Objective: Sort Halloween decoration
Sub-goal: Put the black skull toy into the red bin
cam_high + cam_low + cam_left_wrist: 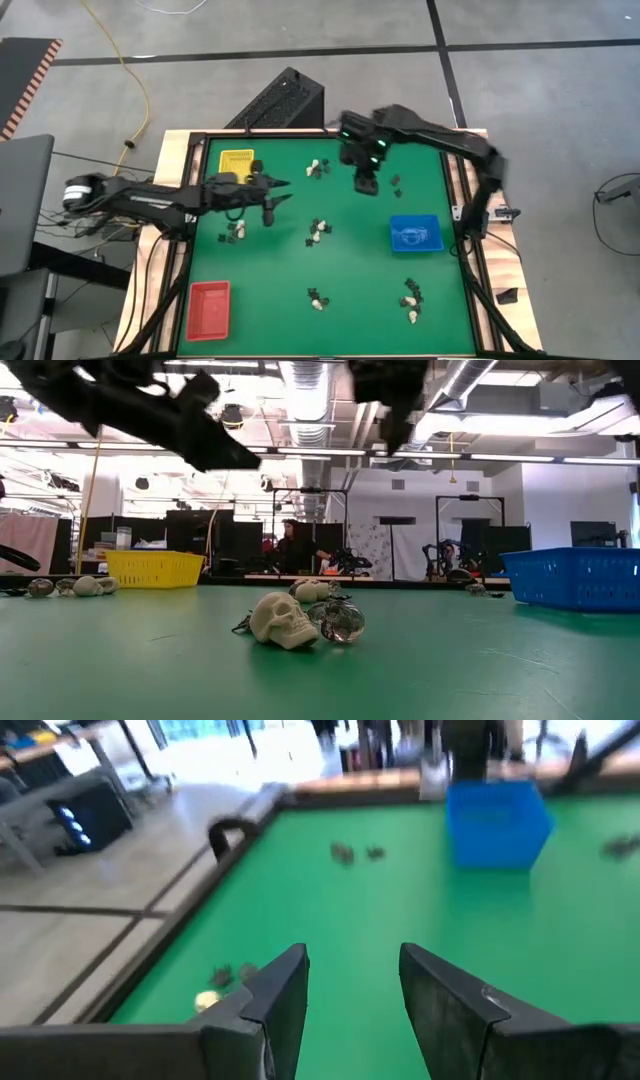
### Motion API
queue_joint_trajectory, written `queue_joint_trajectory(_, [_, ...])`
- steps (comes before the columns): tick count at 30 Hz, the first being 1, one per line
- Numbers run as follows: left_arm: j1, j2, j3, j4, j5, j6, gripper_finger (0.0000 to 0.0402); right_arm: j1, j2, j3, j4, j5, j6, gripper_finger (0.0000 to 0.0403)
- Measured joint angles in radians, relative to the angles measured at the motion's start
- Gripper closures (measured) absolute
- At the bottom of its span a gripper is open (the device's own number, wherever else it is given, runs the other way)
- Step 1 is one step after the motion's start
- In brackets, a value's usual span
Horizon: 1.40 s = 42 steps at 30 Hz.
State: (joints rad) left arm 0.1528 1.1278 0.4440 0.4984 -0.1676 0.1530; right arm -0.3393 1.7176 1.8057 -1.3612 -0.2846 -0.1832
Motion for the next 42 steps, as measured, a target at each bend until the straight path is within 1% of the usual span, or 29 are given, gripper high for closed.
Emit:
queue_joint_trajectory(3, [0.008,0.113,0.093,-0.047,0.061,0.048,0.0251,0.037,-0.217,-0.348,0.259,0.055,0.072,0.0164])
queue_joint_trajectory(6, [0.024,0.213,0.209,-0.13,0.052,0.089,0.0251,0.075,-0.43,-0.673,0.538,0.083,0.149,0.0164])
queue_joint_trajectory(8, [0.059,0.286,0.289,-0.181,0.045,0.09,0.0251,0.099,-0.548,-0.847,0.721,0.109,0.202,0.0164])
queue_joint_trajectory(11, [0.134,0.41,0.409,-0.269,0.092,0.075,0.0251,0.124,-0.689,-1.057,0.982,0.142,0.258,0.0164])
queue_joint_trajectory(13, [0.183,0.494,0.491,-0.34,0.124,0.072,0.0251,0.133,-0.757,-1.157,1.128,0.161,0.263,0.0164])
queue_joint_trajectory(15, [0.227,0.573,0.574,-0.418,0.139,0.075,0.0251,0.139,-0.8,-1.235,1.224,0.163,0.263,0.0164])
queue_joint_trajectory(17, [0.266,0.642,0.657,-0.487,0.141,0.074,0.0251,0.139,-0.829,-1.29,1.273,0.167,0.262,0.0164])
queue_joint_trajectory(19, [0.297,0.704,0.73,-0.563,0.174,0.085,0.0251,0.135,-0.841,-1.315,1.3,0.169,0.255,0.0164])
queue_joint_trajectory(23, [0.332,0.818,0.85,-0.676,0.272,0.141,0.0251,0.12,-0.848,-1.321,1.273,0.17,0.254,0.0164])
queue_joint_trajectory(27, [0.344,0.896,0.929,-0.75,0.319,0.142,0.0251,0.12,-0.848,-1.321,1.266,0.17,0.23,0.0164])
queue_joint_trajectory(29, [0.345,0.919,0.945,-0.769,0.319,0.142,0.0251,0.12,-0.847,-1.321,1.265,0.17,0.228,0.0164])
queue_joint_trajectory(32, [0.346,0.923,0.946,-0.805,0.317,0.154,0.0251,0.121,-0.847,-1.321,1.262,0.17,0.225,0.0164])
queue_joint_trajectory(42, [0.353,0.933,0.946,-0.804,0.311,0.169,0.0251,0.121,-0.847,-1.321,1.261,0.17,0.209,0.0164])
